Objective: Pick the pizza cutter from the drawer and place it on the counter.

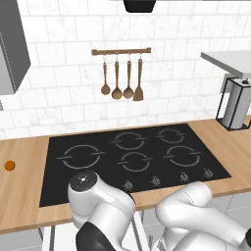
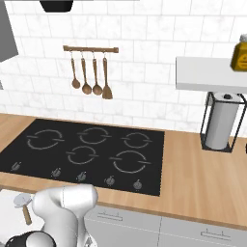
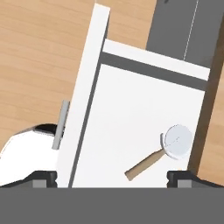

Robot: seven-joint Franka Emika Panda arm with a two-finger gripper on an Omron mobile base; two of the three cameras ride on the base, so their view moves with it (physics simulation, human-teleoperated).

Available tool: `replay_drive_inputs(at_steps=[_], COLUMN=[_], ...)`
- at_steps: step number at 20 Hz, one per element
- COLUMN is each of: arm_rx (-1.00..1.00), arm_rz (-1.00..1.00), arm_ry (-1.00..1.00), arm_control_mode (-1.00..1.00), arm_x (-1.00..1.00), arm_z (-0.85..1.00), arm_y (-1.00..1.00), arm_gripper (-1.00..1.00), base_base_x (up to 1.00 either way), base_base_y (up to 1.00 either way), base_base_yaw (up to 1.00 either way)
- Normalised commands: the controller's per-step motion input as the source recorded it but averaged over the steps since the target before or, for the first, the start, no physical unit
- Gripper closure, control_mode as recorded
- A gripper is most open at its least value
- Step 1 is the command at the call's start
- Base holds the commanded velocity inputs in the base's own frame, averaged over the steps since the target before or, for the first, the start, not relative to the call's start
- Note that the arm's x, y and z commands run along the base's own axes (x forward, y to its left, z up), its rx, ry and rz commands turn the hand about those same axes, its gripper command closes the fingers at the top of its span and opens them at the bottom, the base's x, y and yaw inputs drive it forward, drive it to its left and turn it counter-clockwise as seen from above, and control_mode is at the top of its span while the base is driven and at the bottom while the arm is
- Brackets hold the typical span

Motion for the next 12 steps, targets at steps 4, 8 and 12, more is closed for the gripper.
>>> replay_drive_inputs(at_steps=[4, 8, 12], arm_rx=[-0.01, 0.0, 0.0], arm_rz=[0.01, 0.0, 0.0], arm_ry=[0.0, 0.01, 0.0], arm_control_mode=[-1.0, -1.0, -1.0], arm_x=[-0.06, 0.0, 0.0], arm_z=[-0.37, -0.33, -0.27], arm_y=[0.0, 0.1, 0.01], arm_gripper=[-1.0, -1.0, -1.0], base_base_x=[0.0, 0.0, 0.0], base_base_y=[0.0, 0.0, 0.0], base_base_yaw=[0.0, 0.0, 0.0])
